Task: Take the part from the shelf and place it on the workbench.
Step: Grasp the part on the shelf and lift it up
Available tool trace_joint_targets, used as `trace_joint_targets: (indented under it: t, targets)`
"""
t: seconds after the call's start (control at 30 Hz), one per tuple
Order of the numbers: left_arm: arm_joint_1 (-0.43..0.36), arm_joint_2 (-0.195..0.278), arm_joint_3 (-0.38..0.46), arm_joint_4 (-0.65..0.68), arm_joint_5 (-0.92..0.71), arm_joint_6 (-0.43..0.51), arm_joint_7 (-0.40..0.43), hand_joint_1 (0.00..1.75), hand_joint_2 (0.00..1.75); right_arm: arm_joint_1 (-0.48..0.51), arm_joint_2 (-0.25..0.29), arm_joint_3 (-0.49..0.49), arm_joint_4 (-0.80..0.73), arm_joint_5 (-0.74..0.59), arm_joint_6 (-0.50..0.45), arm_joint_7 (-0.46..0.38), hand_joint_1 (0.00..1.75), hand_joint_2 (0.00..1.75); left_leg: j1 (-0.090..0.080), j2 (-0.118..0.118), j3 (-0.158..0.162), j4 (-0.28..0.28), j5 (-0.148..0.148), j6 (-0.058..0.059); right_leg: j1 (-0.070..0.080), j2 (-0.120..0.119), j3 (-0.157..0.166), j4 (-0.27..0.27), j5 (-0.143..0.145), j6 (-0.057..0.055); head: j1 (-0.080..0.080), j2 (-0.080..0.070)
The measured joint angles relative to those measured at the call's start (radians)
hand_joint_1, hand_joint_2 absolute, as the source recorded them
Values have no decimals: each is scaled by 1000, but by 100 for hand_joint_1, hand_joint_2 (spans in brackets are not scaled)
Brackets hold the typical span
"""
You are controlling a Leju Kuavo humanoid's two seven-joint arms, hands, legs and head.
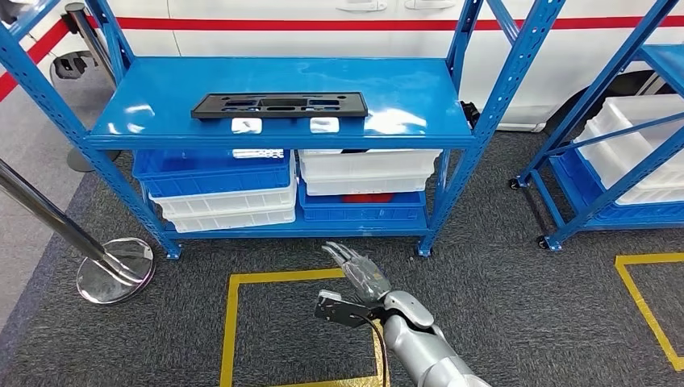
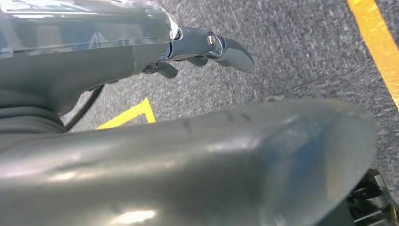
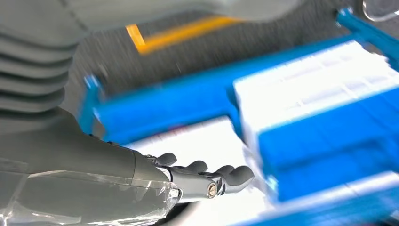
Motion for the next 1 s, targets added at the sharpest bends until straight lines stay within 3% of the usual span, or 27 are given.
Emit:
trace_joint_targets:
  t: [0.07,0.1,0.13,0.2,0.23,0.3,0.4,0.47,0.53,0.6,0.63,0.67,0.73,0.77,0.8,0.9,0.97,1.0]
  targets:
    - [-6,0,15,0,-12,2,3,0,0,-18,-8,61,-31,6,-5,9,0,0,0,-1,3,0,-4,0,-5,0,-67,104,-30,8,0,0]
    - [-8,0,23,0,-19,3,4,0,0,-26,-13,92,-46,9,-8,14,0,0,0,-2,7,1,-8,-1,-7,0,-78,107,-17,10,0,0]
    - [-11,0,30,-1,-24,4,5,0,0,-35,-17,122,-63,11,-12,19,0,0,0,-3,13,1,-12,-3,-9,0,-69,69,17,11,0,0]
    - [-16,-2,44,-2,-36,6,7,0,0,-58,-27,181,-97,15,-21,30,0,0,0,-4,30,0,-23,-9,-8,0,-15,-72,102,3,0,0]
    - [-20,-3,51,-2,-42,7,8,0,0,-72,-32,211,-113,17,-25,36,0,0,0,-4,35,-1,-28,-13,-5,-1,7,-132,118,-4,0,0]
    - [-28,-5,66,-3,-54,10,11,0,0,-94,-44,271,-145,23,-36,48,0,0,-1,-4,40,-2,-34,-25,3,0,26,-179,113,-22,0,0]
    - [-36,-6,86,-5,-73,12,15,0,0,-118,-59,360,-198,32,-54,67,0,0,0,-3,40,31,-37,-43,3,3,50,-193,111,-47,0,0]
    - [-42,-6,99,-5,-84,13,16,0,0,-140,-65,420,-231,37,-68,79,0,0,3,-3,-8,122,-54,-46,3,4,72,-197,101,-58,0,0]
    - [-46,-6,112,-6,-96,13,16,0,0,-159,-71,477,-257,44,-81,92,0,0,4,-3,-92,245,-99,-52,7,4,89,-197,85,-65,0,0]
    - [-45,-6,124,-6,-105,14,17,0,0,-167,-78,525,-278,50,-93,105,0,0,4,-3,-152,293,-135,-55,10,5,112,-197,64,-66,0,0]
    - [-44,-6,129,-6,-109,15,17,0,0,-169,-80,545,-286,53,-99,112,0,0,4,-2,-160,269,-126,-54,11,6,128,-197,52,-65,0,0]
    - [-43,-6,133,-6,-111,15,16,0,0,-172,-82,560,-291,55,-104,117,0,0,4,-2,-154,213,-92,-52,12,6,145,-197,39,-63,0,0]
    - [-40,-6,137,-6,-112,17,14,0,0,-176,-83,581,-295,58,-112,122,0,0,2,0,-135,85,22,-45,13,6,174,-194,12,-57,0,0]
    - [-39,-6,140,-6,-112,17,13,0,0,-181,-85,591,-295,59,-116,124,0,0,-1,1,-128,44,66,-38,13,6,182,-193,-1,-52,0,0]
    - [-39,-6,144,-6,-113,19,12,0,0,-186,-87,603,-295,60,-121,127,0,0,-4,1,-126,25,89,-31,13,7,187,-190,-9,-46,0,0]
    - [-42,-7,153,-8,-118,22,7,0,0,-204,-90,628,-302,61,-133,136,0,0,-7,-1,-107,16,77,-10,9,7,172,-145,0,-28,0,0]
    - [-45,-7,154,-10,-121,23,5,0,0,-213,-93,637,-304,60,-138,139,0,0,-3,-3,-85,10,63,-1,6,6,108,-42,11,-16,0,0]
    - [-46,-7,154,-10,-122,23,5,0,0,-216,-96,641,-304,60,-139,139,0,0,-3,-3,-73,9,53,2,3,5,63,20,-1,-11,0,0]
